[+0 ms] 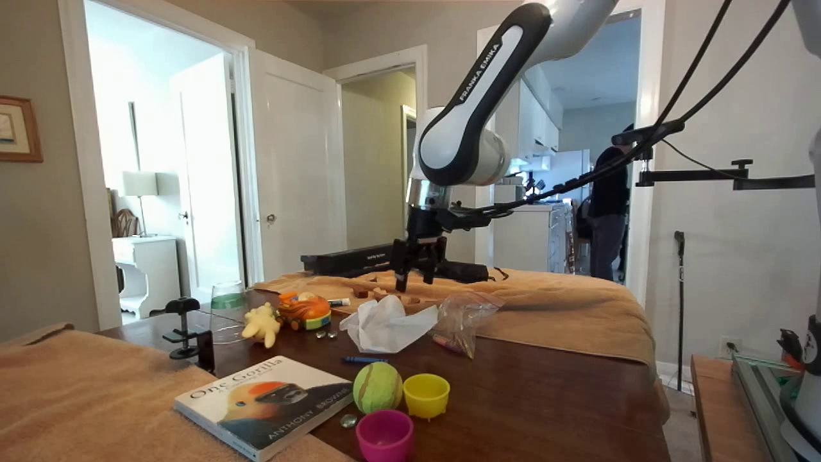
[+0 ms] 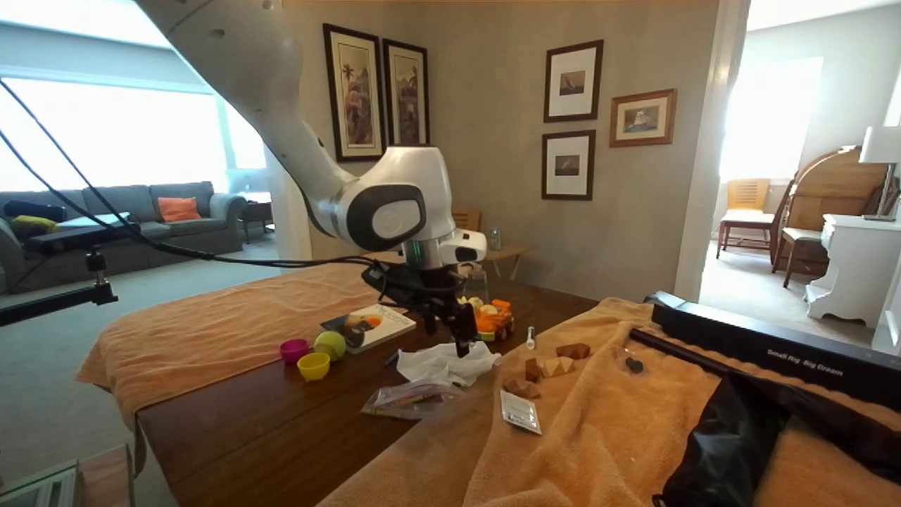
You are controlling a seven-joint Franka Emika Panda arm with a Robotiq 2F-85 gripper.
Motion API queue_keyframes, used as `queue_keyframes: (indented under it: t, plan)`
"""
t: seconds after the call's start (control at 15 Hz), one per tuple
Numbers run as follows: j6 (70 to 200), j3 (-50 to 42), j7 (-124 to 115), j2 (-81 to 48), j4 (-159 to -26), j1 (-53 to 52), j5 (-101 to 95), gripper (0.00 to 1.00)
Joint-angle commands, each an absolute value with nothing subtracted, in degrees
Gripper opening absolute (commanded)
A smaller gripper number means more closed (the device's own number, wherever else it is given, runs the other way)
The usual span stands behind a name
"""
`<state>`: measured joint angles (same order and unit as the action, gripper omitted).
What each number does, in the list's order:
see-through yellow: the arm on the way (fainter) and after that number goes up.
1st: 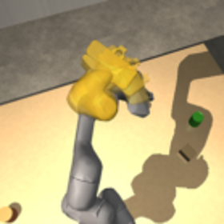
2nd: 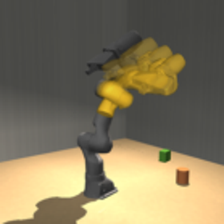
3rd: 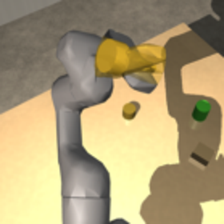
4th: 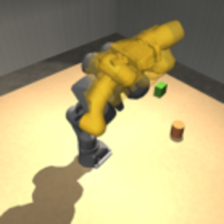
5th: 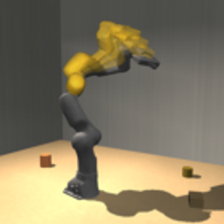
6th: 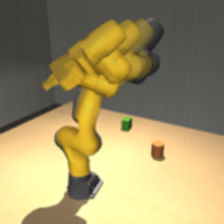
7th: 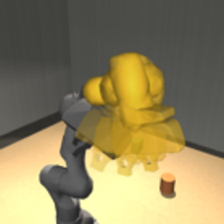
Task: Cover the blue crayon with the napkin
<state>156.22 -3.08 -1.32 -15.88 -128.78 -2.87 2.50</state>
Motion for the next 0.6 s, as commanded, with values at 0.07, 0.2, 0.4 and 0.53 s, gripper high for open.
queue_keyframes:
  t: [0.07,0.2,0.4,0.53]
  plan:
    - [154.09,-3.48,-8.98,-23.19,-120.51,-5.02,-0.63,0.67]
    - [153.70,-3.89,-11.12,-25.22,-118.30,-6.22,-1.27,0.51]
    - [152.68,-4.54,-14.02,-27.65,-115.47,-7.69,-1.75,0.31]
    - [152.33,-4.87,-15.25,-29.06,-113.81,-8.27,-1.66,0.16]
